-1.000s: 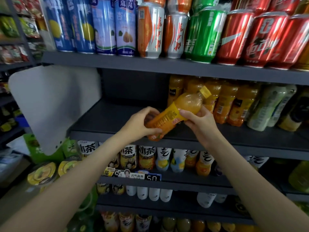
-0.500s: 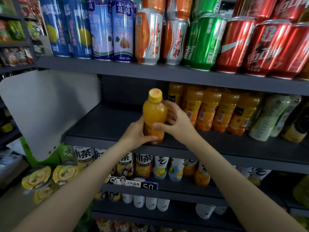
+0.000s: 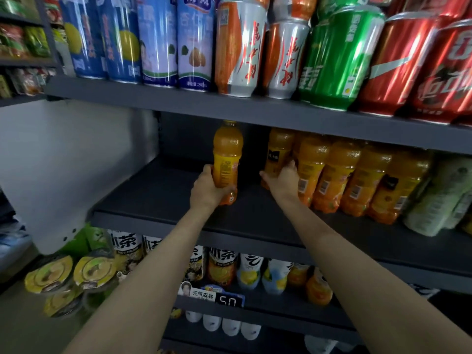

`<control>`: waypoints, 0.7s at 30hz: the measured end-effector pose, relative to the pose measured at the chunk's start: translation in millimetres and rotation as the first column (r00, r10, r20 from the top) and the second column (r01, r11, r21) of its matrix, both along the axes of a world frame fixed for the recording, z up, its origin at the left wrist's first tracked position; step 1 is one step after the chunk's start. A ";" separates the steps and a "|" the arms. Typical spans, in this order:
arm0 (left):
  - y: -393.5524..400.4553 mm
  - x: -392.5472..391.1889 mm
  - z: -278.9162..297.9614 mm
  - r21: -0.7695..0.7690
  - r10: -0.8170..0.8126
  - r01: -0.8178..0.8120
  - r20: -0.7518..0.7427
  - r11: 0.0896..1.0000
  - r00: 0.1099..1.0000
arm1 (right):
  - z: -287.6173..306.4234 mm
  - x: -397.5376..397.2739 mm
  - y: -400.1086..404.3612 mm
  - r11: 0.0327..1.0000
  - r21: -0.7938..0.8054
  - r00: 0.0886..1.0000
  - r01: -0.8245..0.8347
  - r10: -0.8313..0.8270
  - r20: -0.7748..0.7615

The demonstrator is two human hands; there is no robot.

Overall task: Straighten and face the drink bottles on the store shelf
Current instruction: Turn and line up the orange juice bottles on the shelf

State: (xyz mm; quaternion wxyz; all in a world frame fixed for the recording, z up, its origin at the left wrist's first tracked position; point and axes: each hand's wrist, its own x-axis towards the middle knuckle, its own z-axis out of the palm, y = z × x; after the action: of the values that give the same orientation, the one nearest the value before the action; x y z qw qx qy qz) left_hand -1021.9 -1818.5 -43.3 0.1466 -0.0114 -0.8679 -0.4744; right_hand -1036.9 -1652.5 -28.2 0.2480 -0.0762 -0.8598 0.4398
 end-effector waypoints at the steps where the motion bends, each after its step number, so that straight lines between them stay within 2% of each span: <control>1: 0.2 -1.6 -2.2 0.015 0.016 -0.016 -0.011 1.000 1.000 | 0.6 -7.0 -2.9 1.000 -0.024 0.999 0.020 -0.019 0.033; 4: -1.3 -6.3 -7.8 0.034 0.035 -0.034 -0.021 0.999 0.999 | -0.5 -28.2 -8.1 0.970 -0.229 0.993 0.085 -0.065 0.094; 6: -2.4 -8.4 -10.3 0.041 0.034 -0.032 -0.030 0.999 0.999 | -4.0 -39.5 -10.7 0.956 -0.269 0.990 0.117 -0.091 0.108; 11: -2.2 -9.2 -12.3 0.040 0.032 -0.030 -0.059 0.999 0.998 | -11.9 -46.9 -16.7 0.960 -0.166 0.973 0.224 -0.210 0.095; 14: -3.5 -11.2 -11.4 0.039 0.016 -0.014 -0.045 0.999 0.999 | -10.8 -36.6 -17.0 0.968 -0.104 0.972 0.229 -0.221 0.082; 21: -2.0 -12.6 -8.7 0.079 -0.027 0.027 0.007 0.997 1.000 | -9.2 11.4 -8.4 1.000 -0.010 0.997 0.019 -0.018 0.069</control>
State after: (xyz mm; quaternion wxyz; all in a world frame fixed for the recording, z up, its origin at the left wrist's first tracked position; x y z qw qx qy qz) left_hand -1034.5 -1820.5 -52.0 0.1371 -0.0155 -0.8489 -0.5102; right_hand -1025.4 -1660.9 -37.4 0.2219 -0.1006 -0.8648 0.4390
